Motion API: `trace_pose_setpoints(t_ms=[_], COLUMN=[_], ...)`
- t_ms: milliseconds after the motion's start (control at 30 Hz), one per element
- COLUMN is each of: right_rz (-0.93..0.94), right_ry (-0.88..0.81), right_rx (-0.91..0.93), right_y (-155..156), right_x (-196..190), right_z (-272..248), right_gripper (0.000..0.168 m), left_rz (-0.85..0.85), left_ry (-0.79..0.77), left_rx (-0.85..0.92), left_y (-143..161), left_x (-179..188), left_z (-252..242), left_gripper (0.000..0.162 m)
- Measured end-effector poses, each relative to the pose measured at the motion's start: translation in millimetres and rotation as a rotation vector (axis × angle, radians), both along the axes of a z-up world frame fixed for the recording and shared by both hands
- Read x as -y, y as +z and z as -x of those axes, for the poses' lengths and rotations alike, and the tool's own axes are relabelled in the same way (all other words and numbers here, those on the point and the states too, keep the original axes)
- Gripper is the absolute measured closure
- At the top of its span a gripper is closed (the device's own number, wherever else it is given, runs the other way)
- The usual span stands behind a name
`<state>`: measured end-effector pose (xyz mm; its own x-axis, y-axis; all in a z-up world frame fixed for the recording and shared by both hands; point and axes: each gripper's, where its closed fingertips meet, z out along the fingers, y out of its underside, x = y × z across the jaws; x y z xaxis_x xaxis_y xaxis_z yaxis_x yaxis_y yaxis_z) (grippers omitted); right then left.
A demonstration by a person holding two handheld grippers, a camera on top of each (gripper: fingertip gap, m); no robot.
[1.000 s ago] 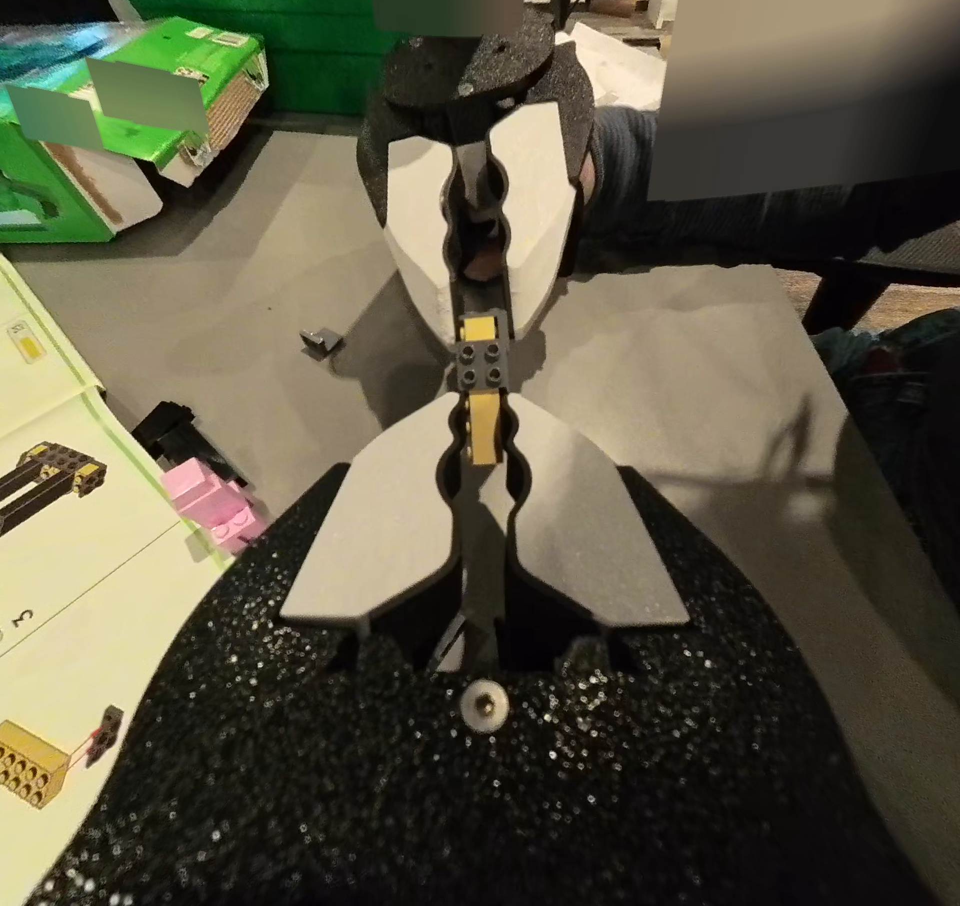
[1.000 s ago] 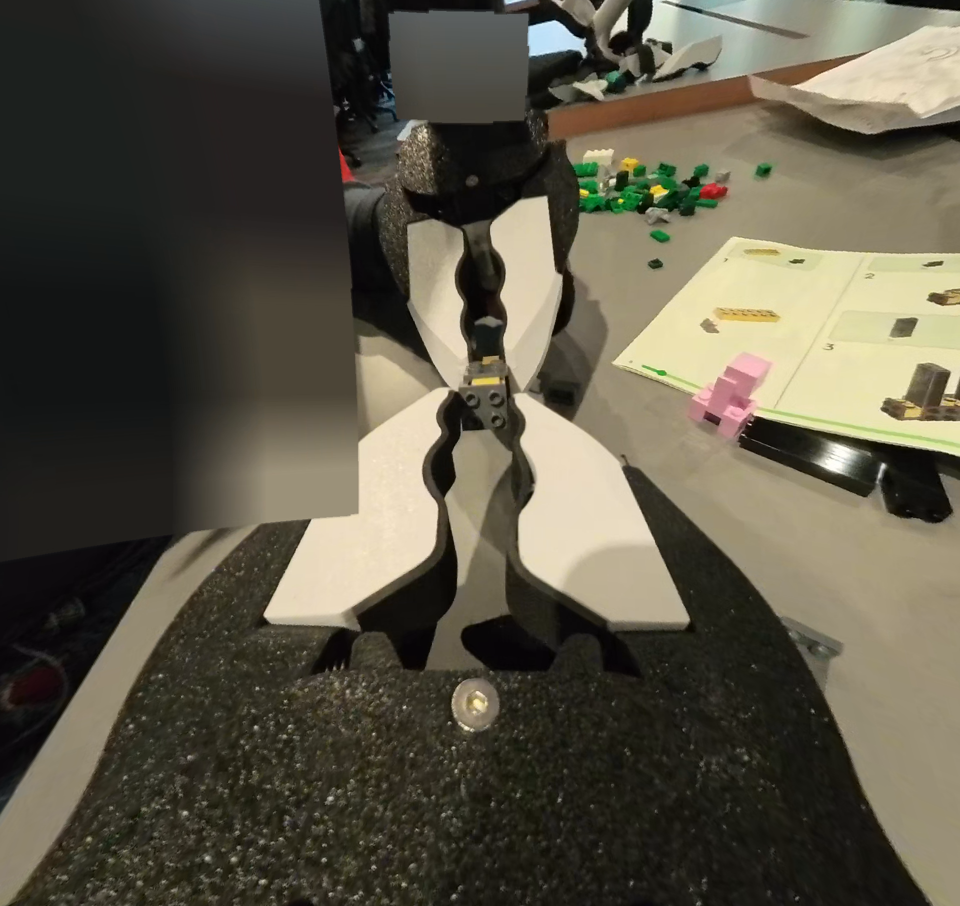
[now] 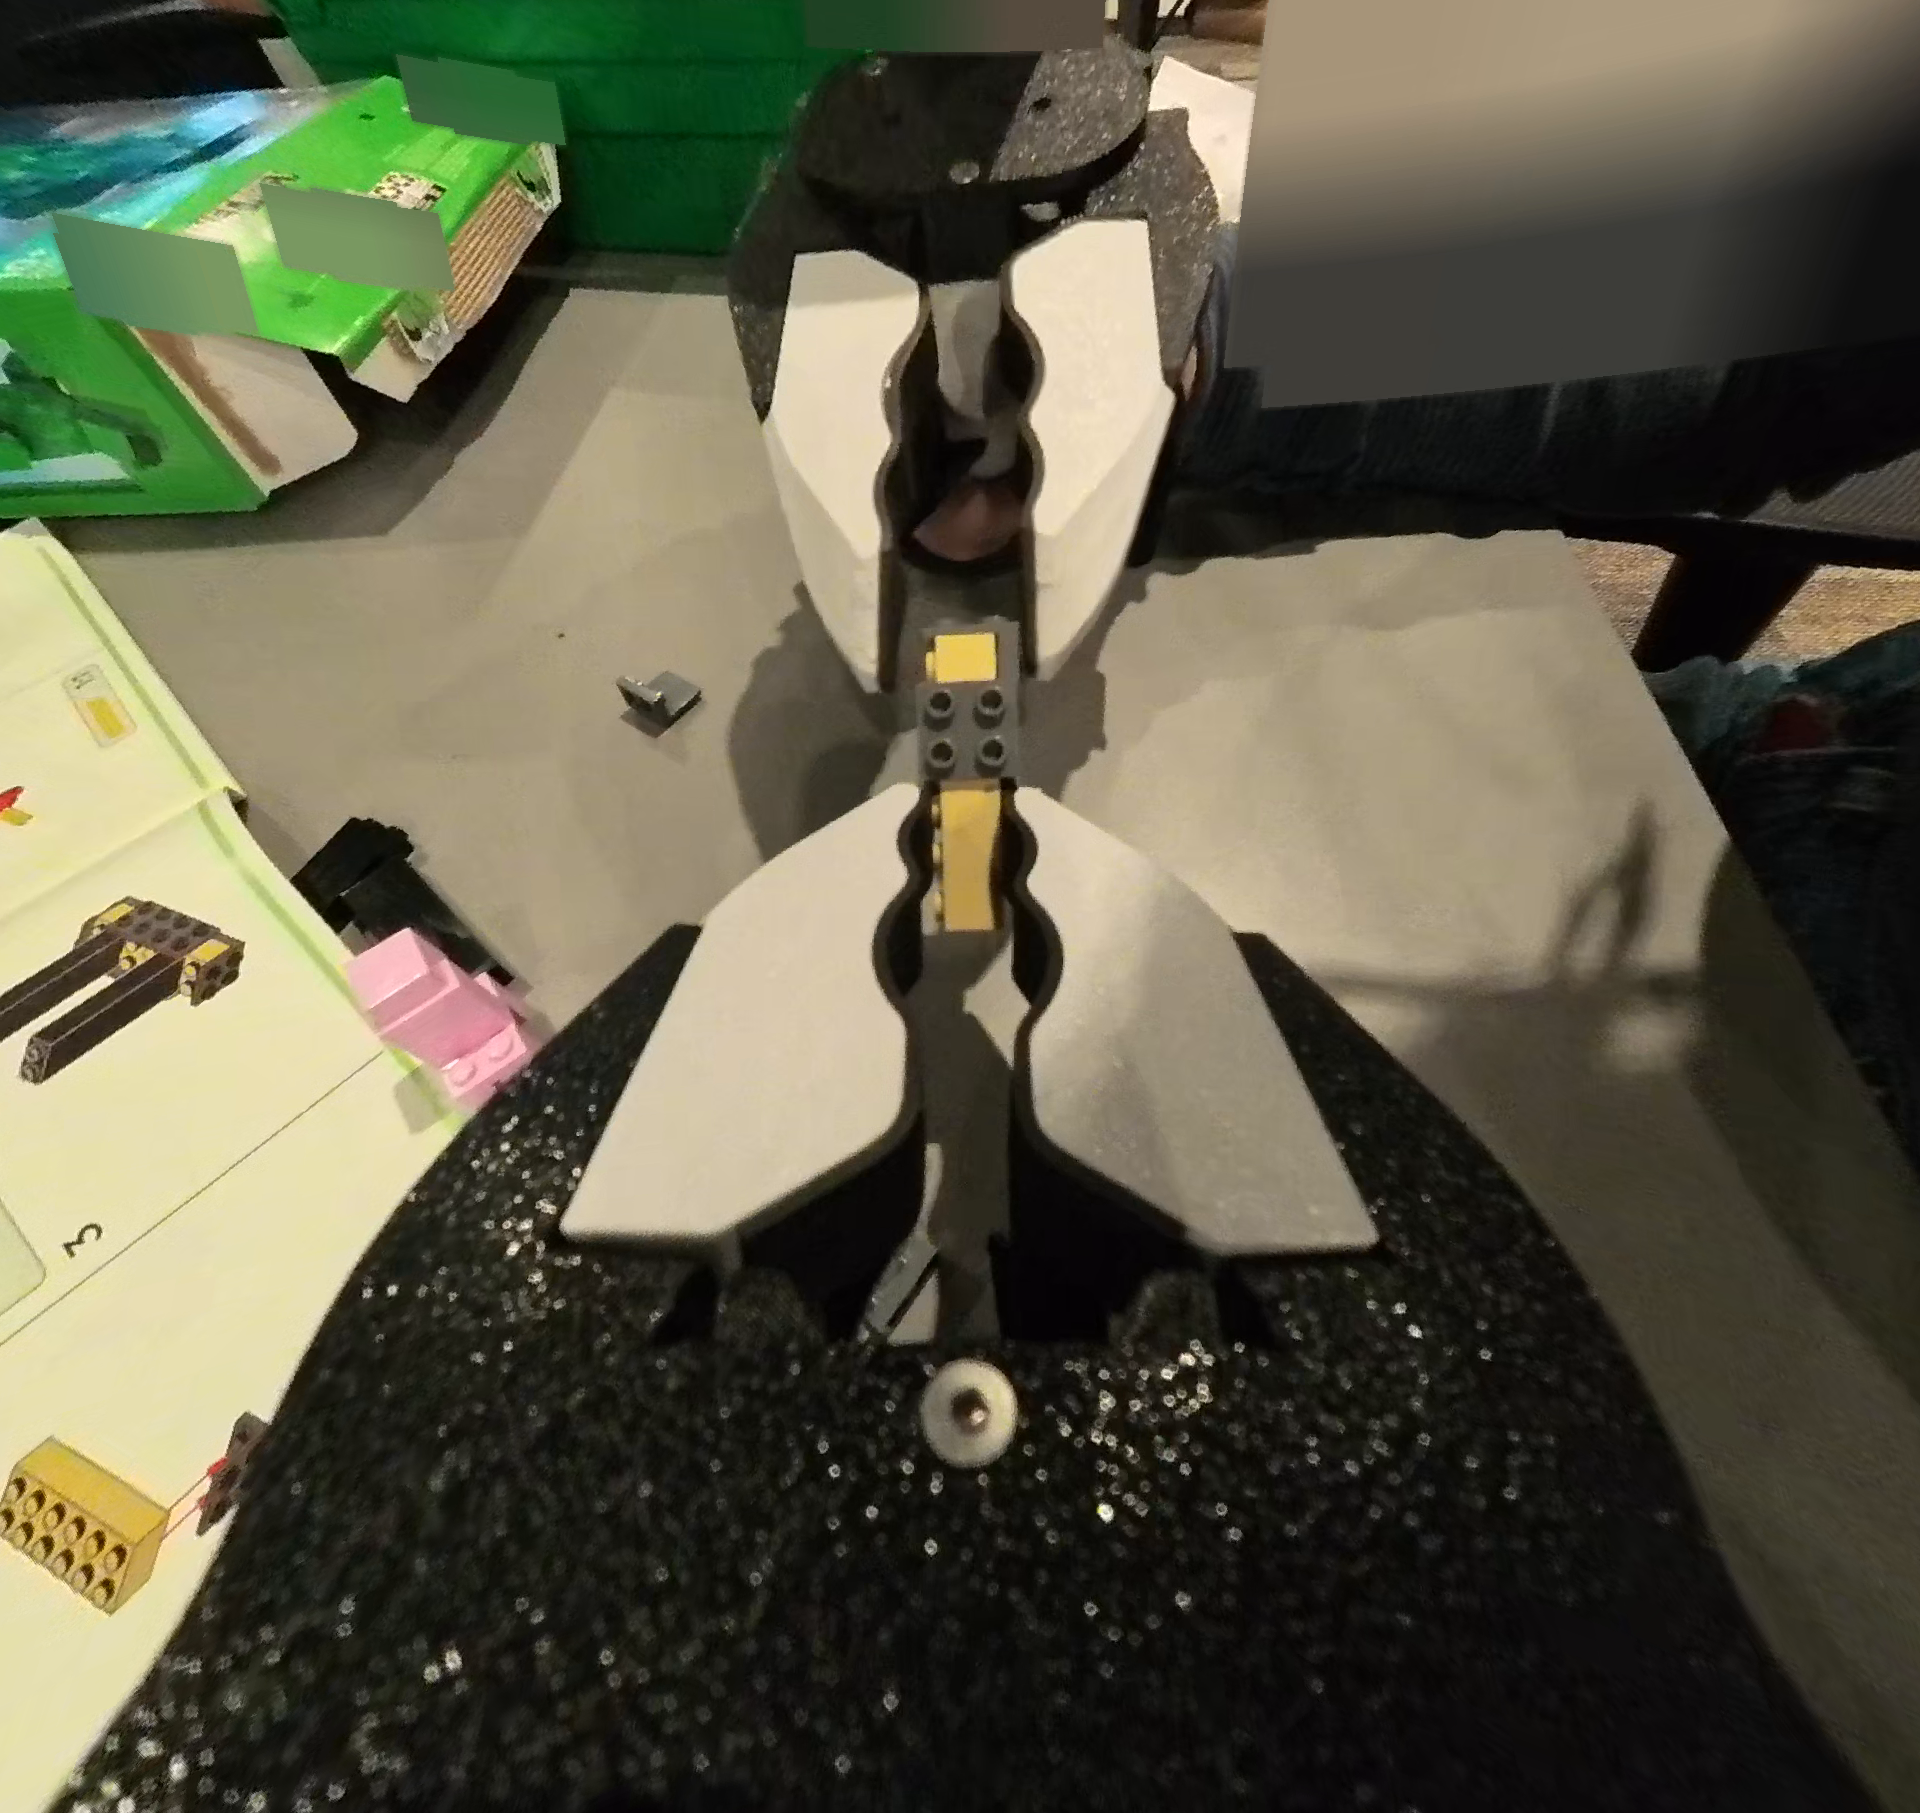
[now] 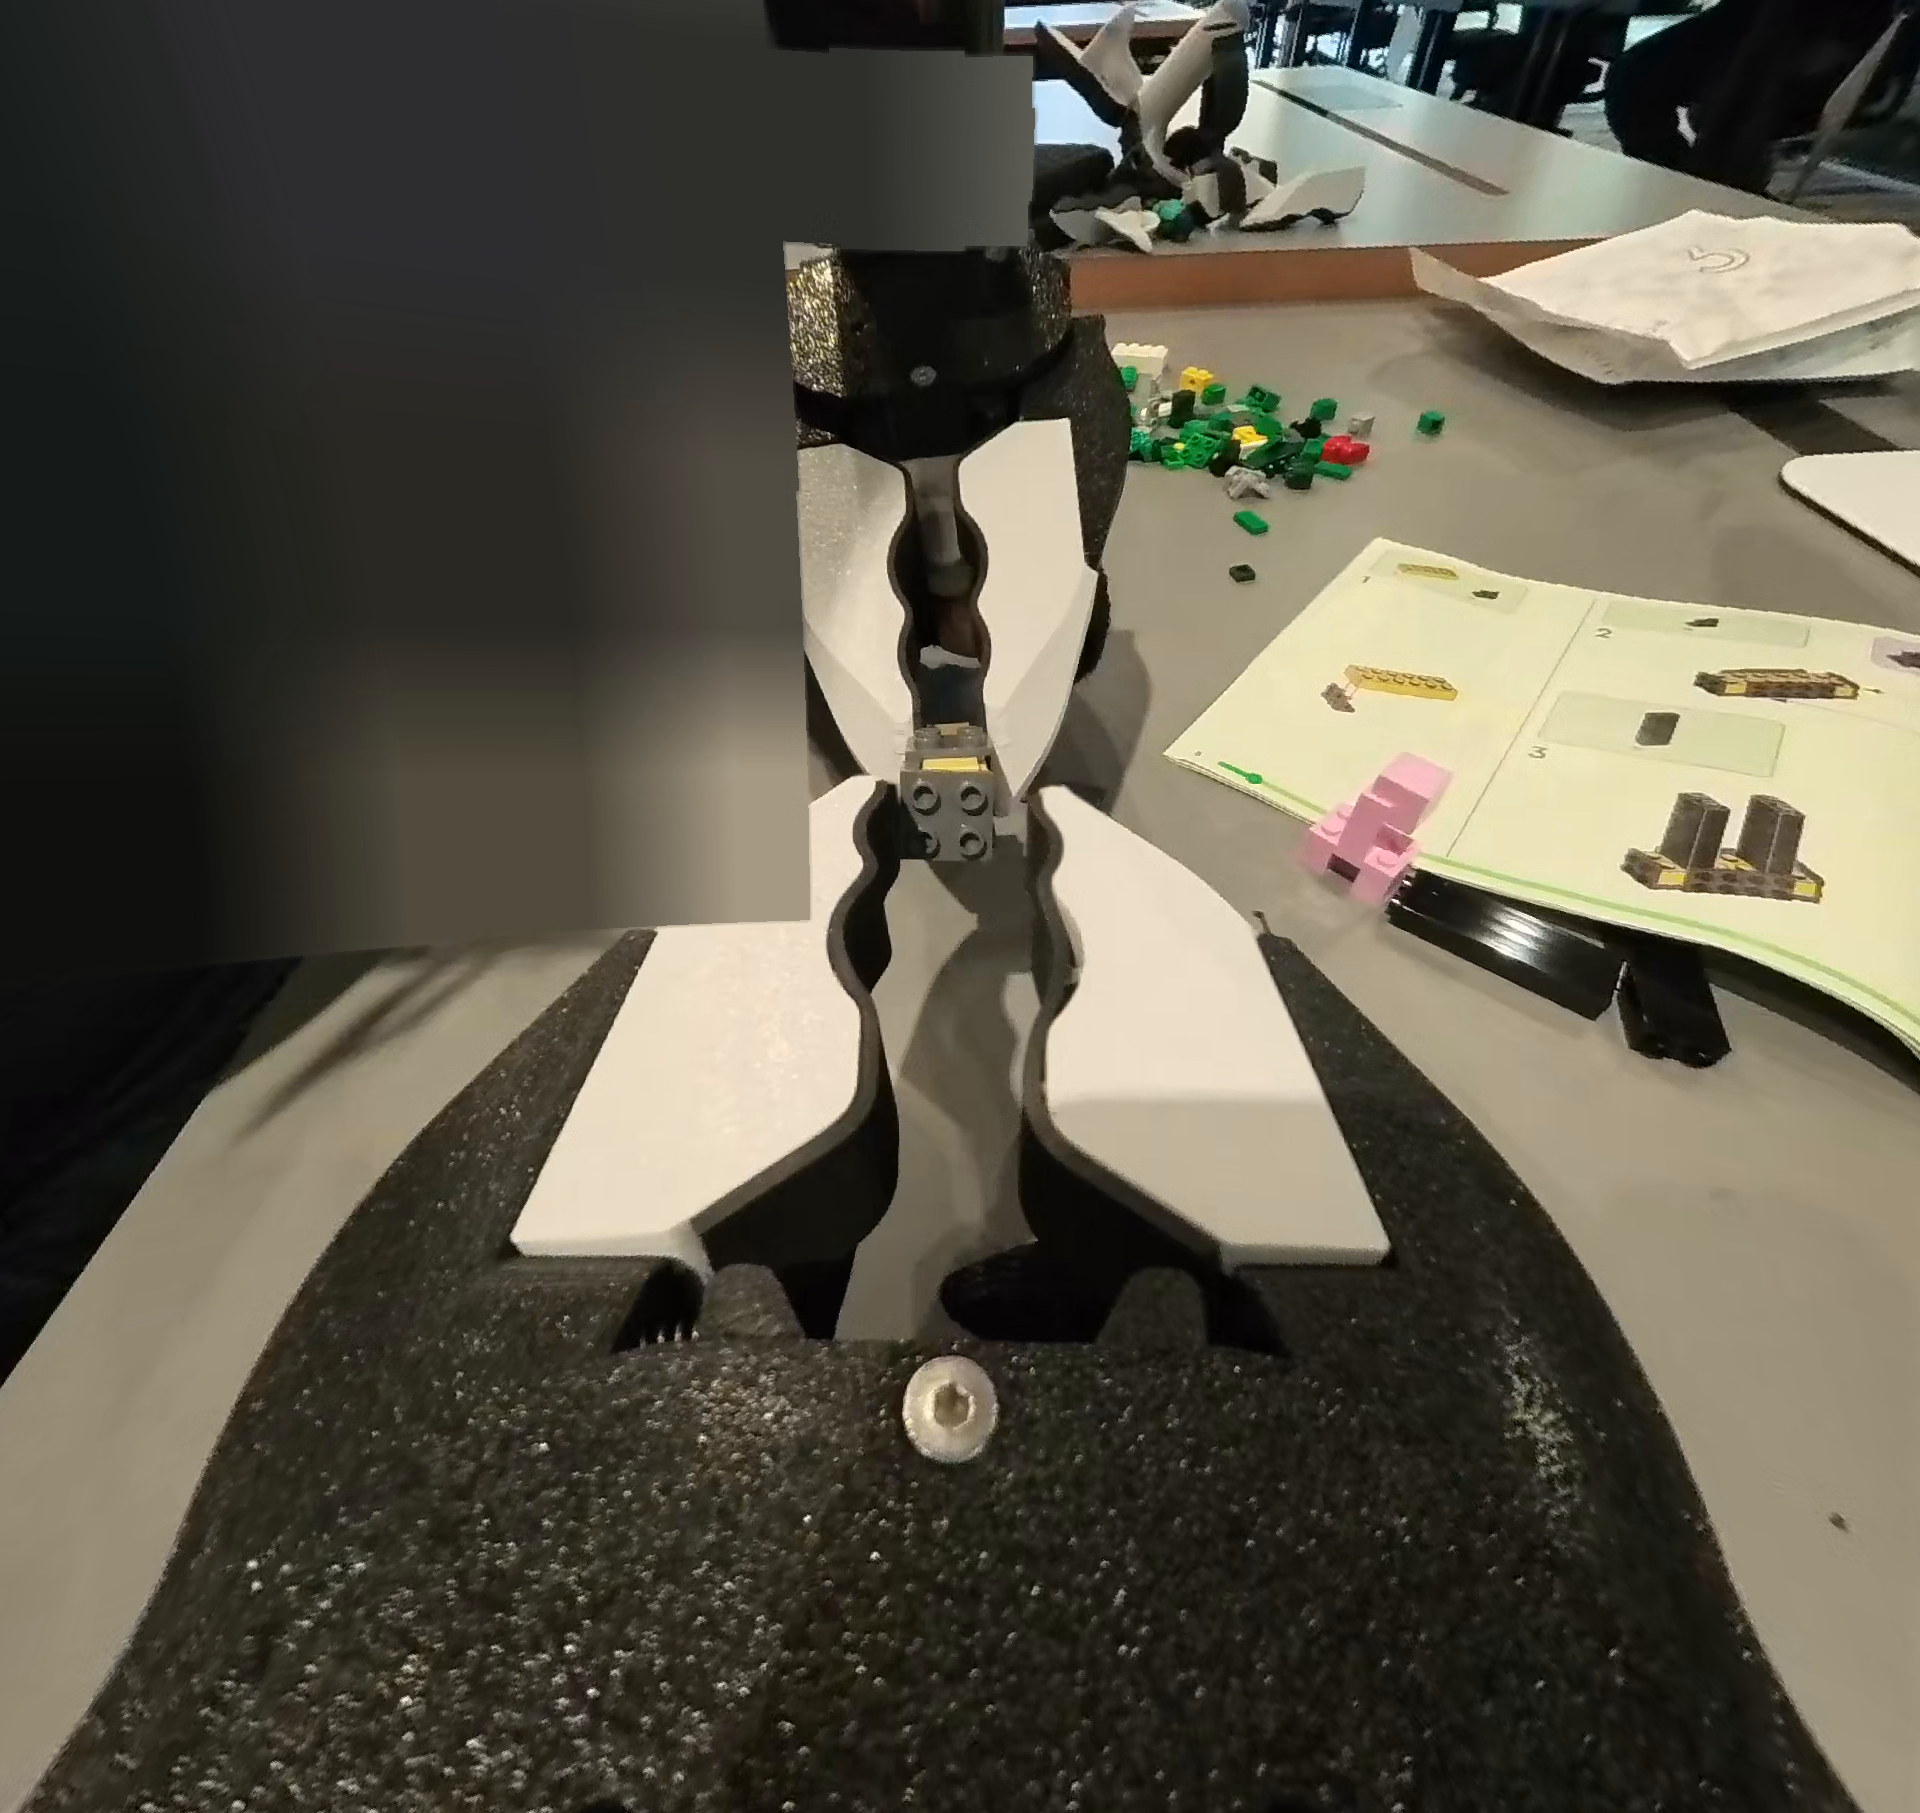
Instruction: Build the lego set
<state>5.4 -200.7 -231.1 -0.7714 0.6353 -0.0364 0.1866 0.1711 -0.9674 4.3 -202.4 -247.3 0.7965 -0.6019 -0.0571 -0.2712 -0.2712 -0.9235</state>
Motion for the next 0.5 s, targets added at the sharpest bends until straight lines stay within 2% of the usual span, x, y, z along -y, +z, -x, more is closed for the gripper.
trace_pose_setpoints(t_ms=[133, 333, 400, 500], right_rz=[-0.003, 0.052, 0.118, 0.291], right_ry=[-0.016, -0.037, -0.075, -0.127], right_rx=[0.002, -0.017, -0.056, -0.198], right_y=[-2, 6, 18, 56], right_x=[-2, -3, -5, -7], right_z=[2, 6, 11, 15], right_gripper=[0.137, 0.134, 0.130, 0.127], left_rz=[0.015, -0.019, -0.079, -0.221], left_ry=[0.020, 0.038, 0.046, -0.021], left_rx=[0.056, 0.205, 0.294, 0.544], left_y=[2, 18, 31, 67], left_x=[-2, -3, -3, 6], left_z=[2, 7, 9, 11], left_gripper=[0.151, 0.151, 0.151, 0.151])
